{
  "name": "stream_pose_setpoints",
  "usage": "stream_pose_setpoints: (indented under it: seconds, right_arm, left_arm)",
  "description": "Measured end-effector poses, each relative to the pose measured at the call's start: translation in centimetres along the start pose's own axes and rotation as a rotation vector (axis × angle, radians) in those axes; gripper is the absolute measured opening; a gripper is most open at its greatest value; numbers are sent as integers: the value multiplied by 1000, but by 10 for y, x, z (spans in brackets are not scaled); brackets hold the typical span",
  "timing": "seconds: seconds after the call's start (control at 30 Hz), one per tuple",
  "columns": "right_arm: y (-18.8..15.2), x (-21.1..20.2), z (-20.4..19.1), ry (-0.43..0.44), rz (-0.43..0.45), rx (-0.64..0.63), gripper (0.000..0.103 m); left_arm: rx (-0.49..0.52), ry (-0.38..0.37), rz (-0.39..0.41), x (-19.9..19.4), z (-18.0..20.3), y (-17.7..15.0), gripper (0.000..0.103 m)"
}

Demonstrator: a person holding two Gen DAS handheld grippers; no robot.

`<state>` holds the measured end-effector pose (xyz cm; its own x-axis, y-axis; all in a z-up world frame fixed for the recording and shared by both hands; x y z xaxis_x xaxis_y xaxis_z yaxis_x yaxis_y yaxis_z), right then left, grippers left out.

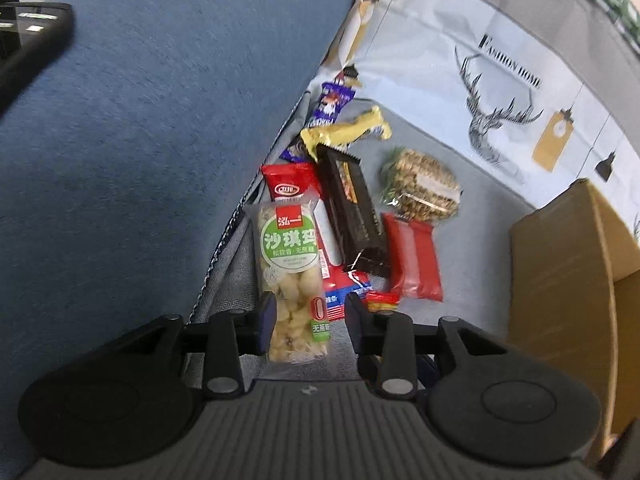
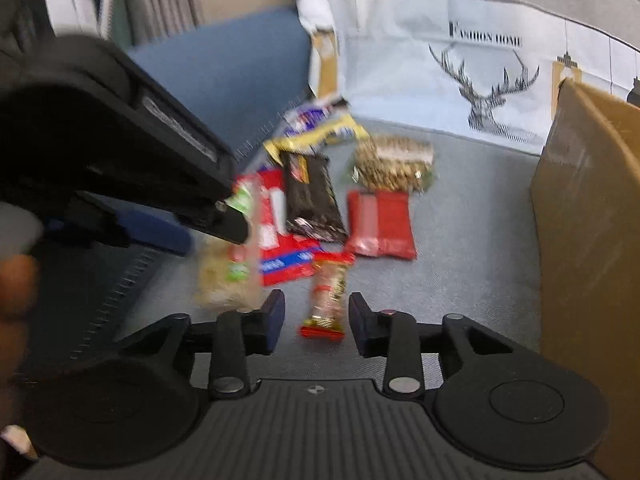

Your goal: Organize snacks

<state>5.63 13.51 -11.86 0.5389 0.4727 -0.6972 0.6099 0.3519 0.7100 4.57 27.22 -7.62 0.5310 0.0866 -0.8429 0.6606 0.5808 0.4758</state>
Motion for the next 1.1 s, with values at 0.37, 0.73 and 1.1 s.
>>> stream_pose_setpoints:
  seconds: [0.37,0.73,1.1]
  right_arm:
    - [-5,2,13,-65,-18,-54,22]
    - [-36,-35,31,31,-166,15,22]
    - [-60,-76,30,21,-225,13,22]
  left_arm:
    - [27,69,-54,27,8,2,59]
    - [119,83,-70,30,11,-7,39]
    - [167,-98,-237,8,20,-52,42]
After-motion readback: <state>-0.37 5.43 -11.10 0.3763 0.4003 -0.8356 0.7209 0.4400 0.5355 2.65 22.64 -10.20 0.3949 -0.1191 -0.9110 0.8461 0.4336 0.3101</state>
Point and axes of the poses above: each gripper's, at about its wrist camera, not at the fingertips, and x roughly the way its jaws point, z to its right, y to its top, the point moved 3 cm from there along x, roughly the way its jaws point, and after that the axes turned 4 degrees about -y, right-handed, at the moved point
